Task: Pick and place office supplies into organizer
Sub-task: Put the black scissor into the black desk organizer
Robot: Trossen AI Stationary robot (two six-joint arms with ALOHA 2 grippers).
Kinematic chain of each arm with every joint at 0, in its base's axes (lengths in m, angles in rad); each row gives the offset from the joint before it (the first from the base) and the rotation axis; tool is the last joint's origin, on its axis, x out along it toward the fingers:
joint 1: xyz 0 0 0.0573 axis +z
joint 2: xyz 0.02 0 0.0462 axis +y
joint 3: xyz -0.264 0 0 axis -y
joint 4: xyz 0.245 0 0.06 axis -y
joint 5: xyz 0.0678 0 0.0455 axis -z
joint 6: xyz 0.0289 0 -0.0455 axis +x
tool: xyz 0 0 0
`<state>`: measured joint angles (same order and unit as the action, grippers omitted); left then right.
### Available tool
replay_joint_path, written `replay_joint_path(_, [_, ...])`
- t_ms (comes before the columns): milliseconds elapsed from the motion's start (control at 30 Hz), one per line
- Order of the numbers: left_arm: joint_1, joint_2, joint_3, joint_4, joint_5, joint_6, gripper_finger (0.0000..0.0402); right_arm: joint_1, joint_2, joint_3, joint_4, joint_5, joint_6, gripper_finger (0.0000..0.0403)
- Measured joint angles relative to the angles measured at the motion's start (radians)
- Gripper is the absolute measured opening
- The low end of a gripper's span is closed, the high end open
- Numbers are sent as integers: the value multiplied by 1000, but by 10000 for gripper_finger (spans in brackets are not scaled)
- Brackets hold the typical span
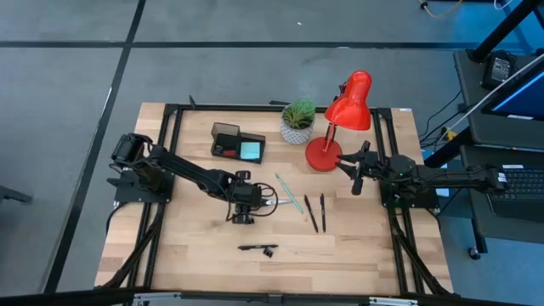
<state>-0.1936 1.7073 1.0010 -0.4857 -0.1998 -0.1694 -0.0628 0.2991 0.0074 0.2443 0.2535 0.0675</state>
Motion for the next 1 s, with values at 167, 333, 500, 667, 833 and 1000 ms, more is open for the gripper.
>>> replay_joint_path(167, [0,30,1,13,3,1,165,0,0,0,-3,0,-1,127])
replay_joint_path(333, [0,70,1,8,4,18,156,0,0,0,-3,0,-1,127])
replay_joint_path(500, [4,99,4,11,11,17,145,0,0,0,-3,0,1,127])
replay_joint_path(667, [20,106,5,9,65,12,128,0,0,0,-3,0,1,127])
replay_joint_path(833, [34,109,4,-12,86,-2,101,0,0,0,-3,0,2,127])
replay_joint_path(1000, [37,109,3,-12,79,20,85,0,0,0,-3,0,1,127])
